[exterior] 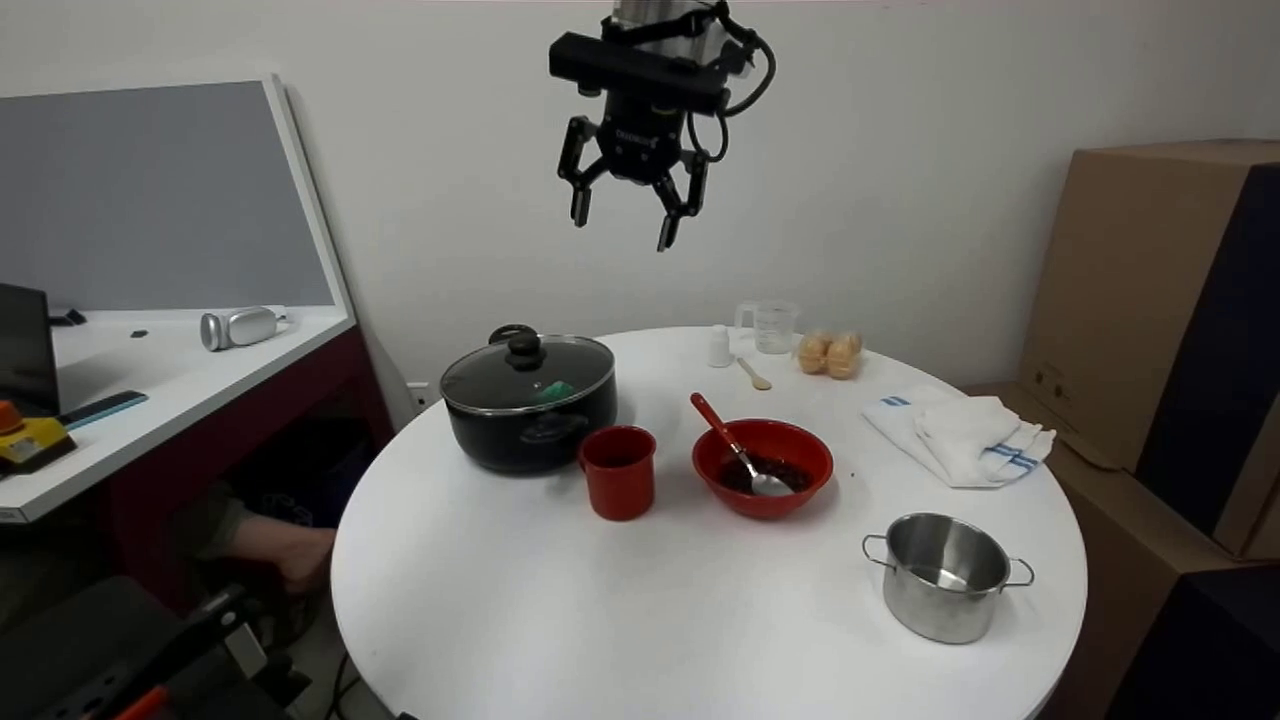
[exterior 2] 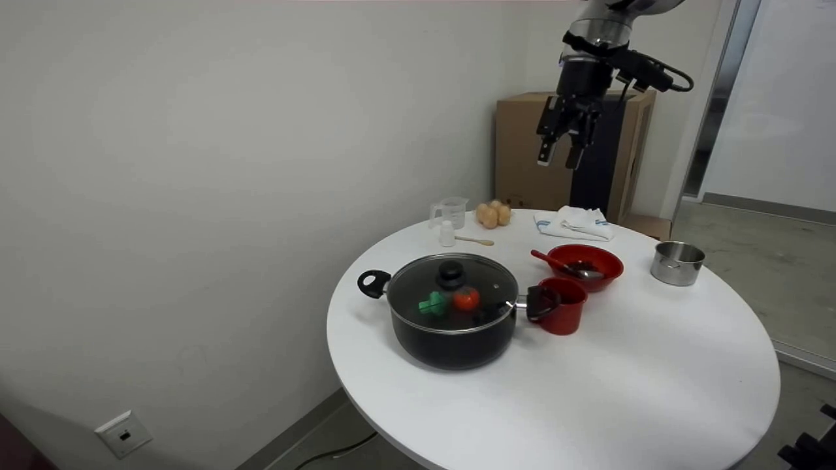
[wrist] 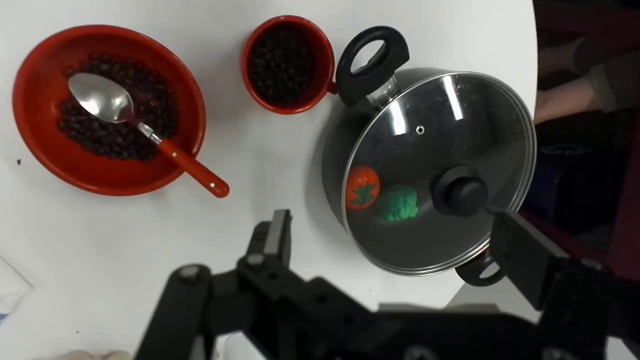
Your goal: Use the spoon to scope some of the contents of the red bowl
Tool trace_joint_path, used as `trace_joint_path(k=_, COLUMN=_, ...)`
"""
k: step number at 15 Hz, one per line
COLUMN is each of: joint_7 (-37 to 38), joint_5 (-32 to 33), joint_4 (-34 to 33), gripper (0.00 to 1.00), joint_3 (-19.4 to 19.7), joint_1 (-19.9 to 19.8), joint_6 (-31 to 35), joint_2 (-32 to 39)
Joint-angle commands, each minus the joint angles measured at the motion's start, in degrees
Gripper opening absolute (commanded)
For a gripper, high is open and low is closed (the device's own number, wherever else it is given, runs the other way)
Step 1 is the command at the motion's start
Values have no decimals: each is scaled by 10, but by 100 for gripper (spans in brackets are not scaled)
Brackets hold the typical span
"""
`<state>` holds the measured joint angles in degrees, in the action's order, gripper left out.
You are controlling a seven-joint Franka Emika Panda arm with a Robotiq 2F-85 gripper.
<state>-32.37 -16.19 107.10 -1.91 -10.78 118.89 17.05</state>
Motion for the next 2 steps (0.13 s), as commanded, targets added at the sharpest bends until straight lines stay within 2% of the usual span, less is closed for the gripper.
trace_joint_path(k=1, joint_7=-1, joint_5=-1, joint_4=-3, gripper=100, joint_3=5, joint_1=5, joint_6=-2, joint_2=3)
trace_joint_path(k=2, joint_7=-1, joint_5=-1, joint_4=-4, gripper=100, joint_3=5, joint_1=5, joint_6=-2, joint_2=5)
